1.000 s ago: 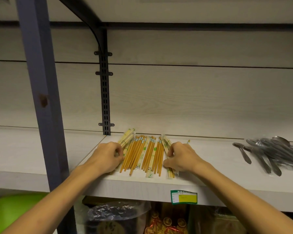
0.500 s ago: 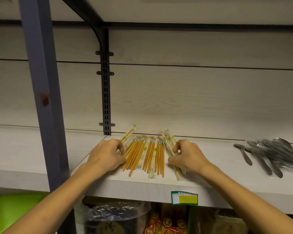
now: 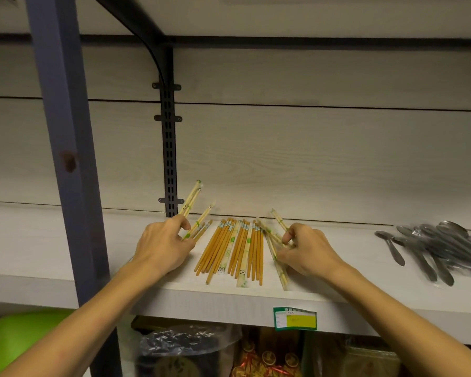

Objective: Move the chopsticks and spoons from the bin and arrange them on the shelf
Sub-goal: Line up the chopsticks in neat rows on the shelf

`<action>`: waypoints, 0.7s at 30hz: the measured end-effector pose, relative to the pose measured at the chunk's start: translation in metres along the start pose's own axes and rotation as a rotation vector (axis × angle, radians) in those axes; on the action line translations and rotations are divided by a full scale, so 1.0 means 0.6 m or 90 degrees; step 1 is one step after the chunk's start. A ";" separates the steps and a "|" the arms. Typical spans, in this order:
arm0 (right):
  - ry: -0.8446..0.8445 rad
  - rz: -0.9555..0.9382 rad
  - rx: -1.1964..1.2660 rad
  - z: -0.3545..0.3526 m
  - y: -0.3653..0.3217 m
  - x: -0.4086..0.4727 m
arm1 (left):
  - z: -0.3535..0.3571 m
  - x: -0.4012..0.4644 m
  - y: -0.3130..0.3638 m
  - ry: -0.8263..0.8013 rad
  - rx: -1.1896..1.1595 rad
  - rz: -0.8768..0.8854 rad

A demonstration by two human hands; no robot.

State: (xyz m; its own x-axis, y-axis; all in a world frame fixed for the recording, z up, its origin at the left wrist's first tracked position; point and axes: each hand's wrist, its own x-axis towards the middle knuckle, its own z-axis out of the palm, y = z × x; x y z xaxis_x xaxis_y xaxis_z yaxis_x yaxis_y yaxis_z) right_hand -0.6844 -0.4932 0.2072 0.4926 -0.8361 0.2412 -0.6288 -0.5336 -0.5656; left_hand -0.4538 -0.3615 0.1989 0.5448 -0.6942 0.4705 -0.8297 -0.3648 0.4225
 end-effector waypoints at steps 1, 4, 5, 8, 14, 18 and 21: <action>0.003 -0.009 -0.003 -0.001 0.002 -0.001 | 0.001 -0.001 0.001 -0.001 -0.006 0.009; 0.026 -0.034 0.007 -0.001 0.007 -0.005 | 0.007 -0.004 0.006 -0.007 -0.037 0.047; 0.037 -0.039 0.013 -0.001 0.008 -0.007 | 0.009 -0.005 0.009 -0.011 -0.049 0.061; 0.057 -0.054 0.023 0.001 0.004 -0.008 | 0.014 -0.005 0.019 -0.035 -0.078 0.091; -0.047 -0.009 -0.063 0.018 -0.011 -0.002 | 0.037 0.000 0.024 -0.097 -0.066 0.115; -0.048 0.009 -0.075 0.012 -0.014 -0.002 | 0.033 -0.006 0.033 -0.096 -0.058 0.101; -0.027 0.002 -0.050 0.007 -0.010 -0.003 | 0.029 -0.010 0.042 -0.108 -0.058 0.094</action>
State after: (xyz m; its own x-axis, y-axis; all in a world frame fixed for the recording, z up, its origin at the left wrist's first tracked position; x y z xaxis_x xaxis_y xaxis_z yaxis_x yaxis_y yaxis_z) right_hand -0.6793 -0.4878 0.2068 0.5145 -0.8328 0.2045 -0.6747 -0.5403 -0.5028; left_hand -0.4799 -0.3773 0.1935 0.3837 -0.8330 0.3985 -0.8804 -0.1997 0.4302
